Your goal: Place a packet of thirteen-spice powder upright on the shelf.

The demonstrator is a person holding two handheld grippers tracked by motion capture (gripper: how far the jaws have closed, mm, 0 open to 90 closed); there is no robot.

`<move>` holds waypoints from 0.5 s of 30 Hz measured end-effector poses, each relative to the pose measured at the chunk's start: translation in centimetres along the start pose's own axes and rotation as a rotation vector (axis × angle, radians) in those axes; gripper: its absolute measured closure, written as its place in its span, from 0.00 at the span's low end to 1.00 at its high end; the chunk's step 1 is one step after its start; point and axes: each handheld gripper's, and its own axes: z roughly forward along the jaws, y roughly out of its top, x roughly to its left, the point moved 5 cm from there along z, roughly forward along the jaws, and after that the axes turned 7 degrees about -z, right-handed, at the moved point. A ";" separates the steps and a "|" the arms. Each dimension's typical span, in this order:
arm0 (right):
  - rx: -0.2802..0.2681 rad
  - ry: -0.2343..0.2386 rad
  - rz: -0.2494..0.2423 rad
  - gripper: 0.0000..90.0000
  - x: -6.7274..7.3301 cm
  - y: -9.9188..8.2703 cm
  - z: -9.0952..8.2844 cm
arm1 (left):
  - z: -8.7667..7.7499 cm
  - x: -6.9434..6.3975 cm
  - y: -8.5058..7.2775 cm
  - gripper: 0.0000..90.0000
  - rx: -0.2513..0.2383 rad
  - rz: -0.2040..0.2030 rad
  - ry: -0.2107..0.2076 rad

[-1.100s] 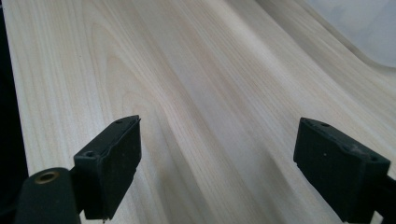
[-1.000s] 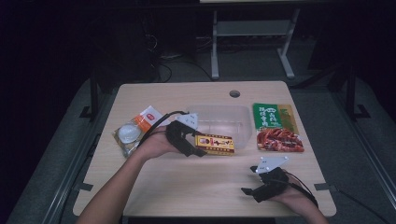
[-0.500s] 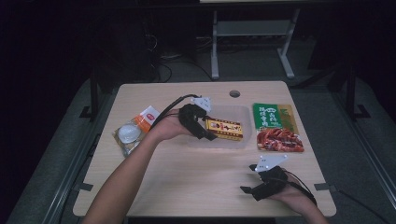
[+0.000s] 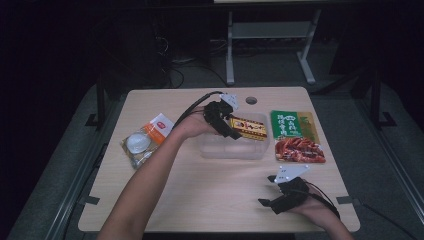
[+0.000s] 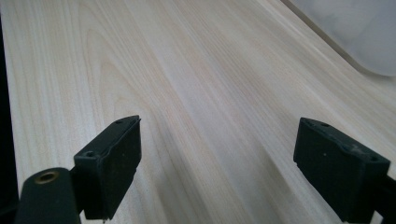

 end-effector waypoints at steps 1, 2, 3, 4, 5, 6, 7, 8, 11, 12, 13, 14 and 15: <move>0.002 0.001 0.003 0.16 0.0 0.0 0.0 | 0.2 0.1 0.0 0.35 0.005 0.004 0.002; 0.002 0.001 0.001 0.16 0.1 0.0 0.0 | 0.4 0.2 0.0 0.35 0.009 0.003 0.003; 0.001 0.000 0.001 0.16 0.1 0.0 0.0 | 0.6 0.3 0.0 0.35 0.010 -0.004 -0.004; -0.001 0.000 0.002 0.16 0.1 0.0 0.0 | 0.8 0.4 0.0 0.35 0.010 -0.006 -0.005; 0.000 0.000 0.002 0.16 0.1 0.0 -0.1 | 0.9 0.4 -0.1 0.35 0.009 -0.011 -0.006; -0.001 0.000 0.002 0.16 0.1 0.0 -0.1 | 1.0 0.5 -0.1 0.35 0.014 -0.005 -0.003; -0.001 0.001 0.002 0.16 0.1 0.1 -0.1 | 1.2 0.6 -0.2 0.35 0.019 -0.005 -0.002; -0.002 0.001 -0.002 0.16 0.1 0.1 -0.1 | 1.3 0.7 -0.2 0.35 0.023 -0.006 -0.003; -0.002 0.004 -0.012 0.16 0.2 0.1 0.0 | 1.5 0.9 -0.2 0.35 0.023 -0.010 0.002; -0.001 0.005 -0.013 0.16 0.2 0.1 0.0 | 1.5 1.0 -0.2 0.35 0.022 -0.013 0.002; 0.000 0.005 -0.012 0.16 0.2 0.1 0.0 | 1.5 1.1 -0.2 0.35 0.022 -0.014 0.003; 0.000 0.006 -0.013 0.16 0.2 0.1 0.0 | 1.6 1.1 -0.2 0.35 0.018 -0.016 0.001; 0.000 0.004 -0.016 0.16 0.2 0.1 0.0 | 1.6 1.2 -0.2 0.35 0.016 -0.018 -0.002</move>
